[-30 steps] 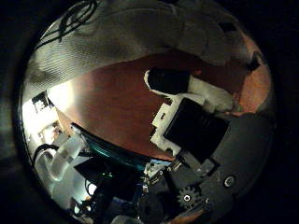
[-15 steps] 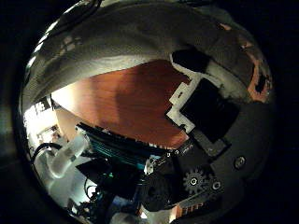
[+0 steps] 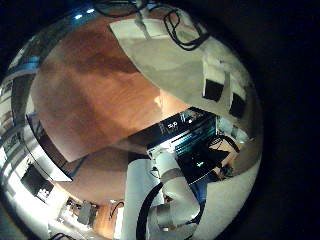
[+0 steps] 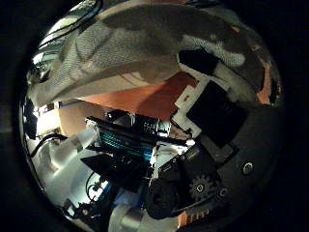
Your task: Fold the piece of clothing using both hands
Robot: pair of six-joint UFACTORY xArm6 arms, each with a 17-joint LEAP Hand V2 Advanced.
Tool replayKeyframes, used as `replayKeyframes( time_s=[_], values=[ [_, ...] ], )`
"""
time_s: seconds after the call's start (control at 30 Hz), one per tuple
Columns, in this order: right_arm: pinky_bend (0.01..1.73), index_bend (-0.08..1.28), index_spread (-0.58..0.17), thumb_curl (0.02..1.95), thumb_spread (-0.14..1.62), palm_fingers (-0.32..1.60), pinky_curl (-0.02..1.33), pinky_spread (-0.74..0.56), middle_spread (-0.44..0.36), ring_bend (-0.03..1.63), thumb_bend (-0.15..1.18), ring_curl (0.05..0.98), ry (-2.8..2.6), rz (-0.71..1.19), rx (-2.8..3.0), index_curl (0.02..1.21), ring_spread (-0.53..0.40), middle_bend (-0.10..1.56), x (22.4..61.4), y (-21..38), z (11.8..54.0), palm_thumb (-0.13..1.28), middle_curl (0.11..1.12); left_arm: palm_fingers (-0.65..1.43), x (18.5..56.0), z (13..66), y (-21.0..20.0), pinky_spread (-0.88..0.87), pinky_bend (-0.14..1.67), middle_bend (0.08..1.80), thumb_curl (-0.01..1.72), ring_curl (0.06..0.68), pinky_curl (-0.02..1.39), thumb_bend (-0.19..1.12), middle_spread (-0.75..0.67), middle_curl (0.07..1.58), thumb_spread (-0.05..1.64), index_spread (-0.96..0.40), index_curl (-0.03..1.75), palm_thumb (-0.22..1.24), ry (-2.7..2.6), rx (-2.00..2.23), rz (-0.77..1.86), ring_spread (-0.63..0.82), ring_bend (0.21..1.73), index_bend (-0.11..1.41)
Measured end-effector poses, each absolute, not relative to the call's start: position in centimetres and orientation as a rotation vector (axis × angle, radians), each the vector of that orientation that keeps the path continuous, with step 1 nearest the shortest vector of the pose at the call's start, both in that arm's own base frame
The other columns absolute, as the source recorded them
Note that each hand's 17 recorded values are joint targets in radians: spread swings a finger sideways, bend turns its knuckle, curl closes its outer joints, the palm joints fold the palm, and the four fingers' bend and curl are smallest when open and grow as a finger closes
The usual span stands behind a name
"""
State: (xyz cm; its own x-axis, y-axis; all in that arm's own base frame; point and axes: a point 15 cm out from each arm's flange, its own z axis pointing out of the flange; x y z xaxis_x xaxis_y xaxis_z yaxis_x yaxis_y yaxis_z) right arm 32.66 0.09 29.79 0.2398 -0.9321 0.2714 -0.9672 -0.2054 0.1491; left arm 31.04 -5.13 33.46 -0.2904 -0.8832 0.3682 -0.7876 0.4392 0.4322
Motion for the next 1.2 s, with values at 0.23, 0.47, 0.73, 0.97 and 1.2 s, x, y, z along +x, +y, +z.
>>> replayKeyframes(
  time_s=[0.23,0.47,0.73,0.97,1.2],
  values=[
    [1.29,0.99,-0.336,0.73,1.04,1.06,0.87,-0.16,-0.167,1.36,-0.01,0.789,-1.751,0.134,2.192,1.09,-0.226,1.27,38.5,1.3,30.2,1.05,0.93,1.08,37.6,30.9,-4.7,-0.74,0.83,0.85,0.63,0.506,0.68,-0.01,-0.65,0.99,1.1,-0.71,1.4,0.79,-2.086,1.52,-0.2,-0.5,1.2,0.19],
    [1.27,0.99,-0.329,0.75,1.04,1.06,0.91,-0.17,-0.165,1.35,-0.02,0.794,-1.696,0.053,2.101,1.09,-0.228,1.27,45.7,2.0,27.1,1.01,0.93,1.07,43.2,26.3,-5.3,-0.74,0.82,0.86,0.63,0.508,0.69,-0.01,-0.65,1.0,1.1,-0.71,1.41,0.81,-2.033,1.605,-0.183,-0.5,1.2,0.19],
    [1.25,0.96,-0.328,0.69,1.1,1.03,0.94,-0.19,-0.17,1.34,-0.03,0.798,-1.652,0.051,2.028,1.1,-0.233,1.24,51.1,1.7,23.0,0.87,0.93,1.0,47.7,22.7,-4.5,-0.74,0.78,0.86,0.63,0.519,0.7,-0.01,-0.64,1.01,1.11,-0.7,1.42,0.81,-1.999,1.722,-0.153,-0.5,1.21,0.19],
    [1.21,0.78,-0.354,0.62,1.16,0.96,0.88,-0.26,-0.192,1.31,-0.02,0.751,-1.756,0.1,2.023,1.04,-0.24,1.12,53.8,0.1,20.5,0.82,0.88,0.85,51.2,19.9,-2.9,-0.72,0.72,0.86,0.61,0.523,0.73,-0.03,-0.64,1.02,1.11,-0.68,1.42,0.79,-1.951,1.841,-0.068,-0.5,1.19,0.19],
    [1.34,0.15,-0.433,0.58,1.18,0.41,0.78,-0.47,-0.282,1.35,-0.01,0.678,-1.886,0.234,2.096,0.8,-0.317,0.65,58.0,-0.8,21.0,0.81,0.72,0.39,53.2,18.7,-1.7,-0.67,0.79,0.5,0.55,0.531,0.8,-0.03,-0.5,0.95,1.1,-0.59,1.29,0.68,-1.939,1.915,-0.024,-0.45,1.18,0.14]
  ],
)
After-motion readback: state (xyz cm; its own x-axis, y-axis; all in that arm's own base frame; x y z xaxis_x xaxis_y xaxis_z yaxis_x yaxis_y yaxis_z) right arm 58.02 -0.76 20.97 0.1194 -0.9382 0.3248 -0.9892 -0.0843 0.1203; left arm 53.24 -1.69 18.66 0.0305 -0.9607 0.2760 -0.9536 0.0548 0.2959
